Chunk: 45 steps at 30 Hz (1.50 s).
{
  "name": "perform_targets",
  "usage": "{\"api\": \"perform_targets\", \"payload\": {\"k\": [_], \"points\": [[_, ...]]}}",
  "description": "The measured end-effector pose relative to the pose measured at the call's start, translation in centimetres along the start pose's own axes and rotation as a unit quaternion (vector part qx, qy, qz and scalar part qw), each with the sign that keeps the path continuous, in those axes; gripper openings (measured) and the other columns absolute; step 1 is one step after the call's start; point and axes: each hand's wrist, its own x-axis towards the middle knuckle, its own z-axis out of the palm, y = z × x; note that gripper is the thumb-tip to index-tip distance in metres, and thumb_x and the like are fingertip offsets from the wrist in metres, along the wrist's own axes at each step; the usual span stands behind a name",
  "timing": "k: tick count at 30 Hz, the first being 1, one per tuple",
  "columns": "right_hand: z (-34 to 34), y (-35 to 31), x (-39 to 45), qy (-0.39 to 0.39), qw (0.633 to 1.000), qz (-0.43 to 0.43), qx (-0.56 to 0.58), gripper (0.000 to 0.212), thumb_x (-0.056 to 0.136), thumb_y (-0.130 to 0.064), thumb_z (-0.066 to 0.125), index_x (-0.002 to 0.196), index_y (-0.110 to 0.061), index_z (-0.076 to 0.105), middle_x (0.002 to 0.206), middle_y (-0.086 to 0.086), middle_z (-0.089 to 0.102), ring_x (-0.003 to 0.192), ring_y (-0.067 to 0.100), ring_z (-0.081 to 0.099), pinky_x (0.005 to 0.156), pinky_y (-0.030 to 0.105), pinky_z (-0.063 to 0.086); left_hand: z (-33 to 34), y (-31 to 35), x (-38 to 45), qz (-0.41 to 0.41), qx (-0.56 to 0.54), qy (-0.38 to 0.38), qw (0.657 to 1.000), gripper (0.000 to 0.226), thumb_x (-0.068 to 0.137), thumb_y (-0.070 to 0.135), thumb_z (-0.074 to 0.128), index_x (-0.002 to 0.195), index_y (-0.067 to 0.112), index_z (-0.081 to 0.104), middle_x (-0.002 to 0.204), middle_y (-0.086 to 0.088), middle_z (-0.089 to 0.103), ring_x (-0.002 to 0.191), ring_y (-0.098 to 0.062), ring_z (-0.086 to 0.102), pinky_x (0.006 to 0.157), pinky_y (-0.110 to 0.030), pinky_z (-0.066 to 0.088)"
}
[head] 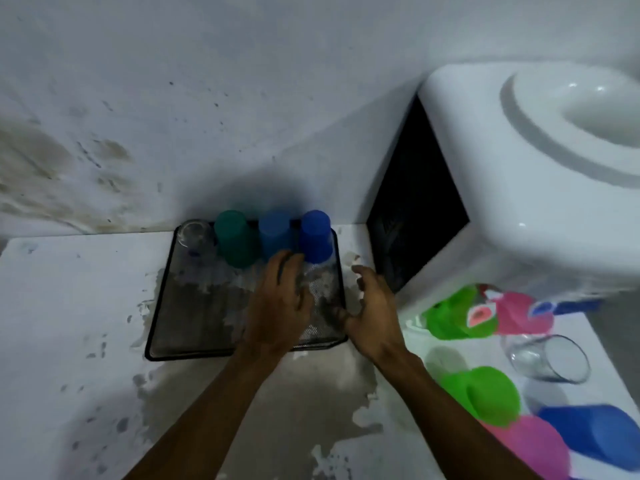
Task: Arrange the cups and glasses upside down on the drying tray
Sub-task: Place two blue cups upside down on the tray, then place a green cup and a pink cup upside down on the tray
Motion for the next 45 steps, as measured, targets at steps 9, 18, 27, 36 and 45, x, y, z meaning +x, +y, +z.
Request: {"api": "perform_targets", "payload": {"k": [9, 18, 27, 36, 45], "points": [[-7.1, 4.9, -10.6, 0.014, 1.000, 0.006, 0.022, 0.036, 0.073, -0.018, 0.073, 0.108, -0.019, 0.065, 0.102, -0.001, 0.068, 0.091, 0.010, 0.062, 0.078, 0.027, 0.053, 1.8, 9.0, -8.3, 0.000, -0.100, -0.060, 0.993, 0.032, 0.083, 0.023, 0.056, 0.110, 0.006, 0.061, 0.093, -0.010, 0.065, 0.075, -0.018, 0.062, 0.061, -0.035, 0.057], [-16.2, 10.3, -17.2, 0.101, 0.993, 0.048, -0.038, 0.042, 0.074, -0.024, 0.073, 0.114, -0.014, 0.064, 0.112, 0.005, 0.066, 0.102, 0.023, 0.060, 0.085, 0.028, 0.045, 6.7, 18.4, -10.8, 0.053, -0.138, -0.224, 0.963, 0.073, 0.066, 0.028, 0.066, 0.135, 0.015, 0.044, 0.131, -0.003, 0.053, 0.110, -0.017, 0.053, 0.090, -0.031, 0.049], [-19.0, 15.1, -18.3, -0.034, 0.973, 0.103, -0.206, 0.096, 0.062, -0.061, 0.074, 0.141, -0.019, 0.038, 0.133, 0.002, 0.054, 0.121, 0.023, 0.048, 0.105, 0.038, 0.034, 11.1, 21.5, -11.2, 0.029, -0.049, -0.312, 0.948, 0.106, 0.067, 0.030, 0.080, 0.150, 0.014, 0.017, 0.152, -0.008, 0.031, 0.136, -0.027, 0.032, 0.106, -0.037, 0.036], [-17.6, 15.6, -18.0, -0.040, 0.962, 0.070, -0.260, 0.087, 0.065, -0.054, 0.067, 0.139, -0.017, 0.040, 0.126, 0.003, 0.060, 0.122, 0.021, 0.053, 0.118, 0.048, -0.004, 10.7, 20.2, -11.4, -0.044, -0.132, -0.263, 0.955, 0.089, 0.062, 0.030, 0.080, 0.139, 0.014, 0.038, 0.130, -0.006, 0.050, 0.116, -0.024, 0.052, 0.090, -0.030, 0.045], [-14.8, 9.8, -15.1, 0.022, 0.994, 0.014, -0.103, 0.090, 0.056, -0.040, 0.072, 0.137, -0.013, 0.046, 0.110, 0.001, 0.059, 0.105, 0.024, 0.056, 0.100, 0.037, 0.043, 5.6, 14.3, -9.8, -0.271, -0.329, -0.138, 0.894, 0.071, 0.055, 0.014, 0.084, 0.116, 0.022, 0.049, 0.103, 0.000, 0.062, 0.092, -0.018, 0.062, 0.074, -0.026, 0.052]]}}
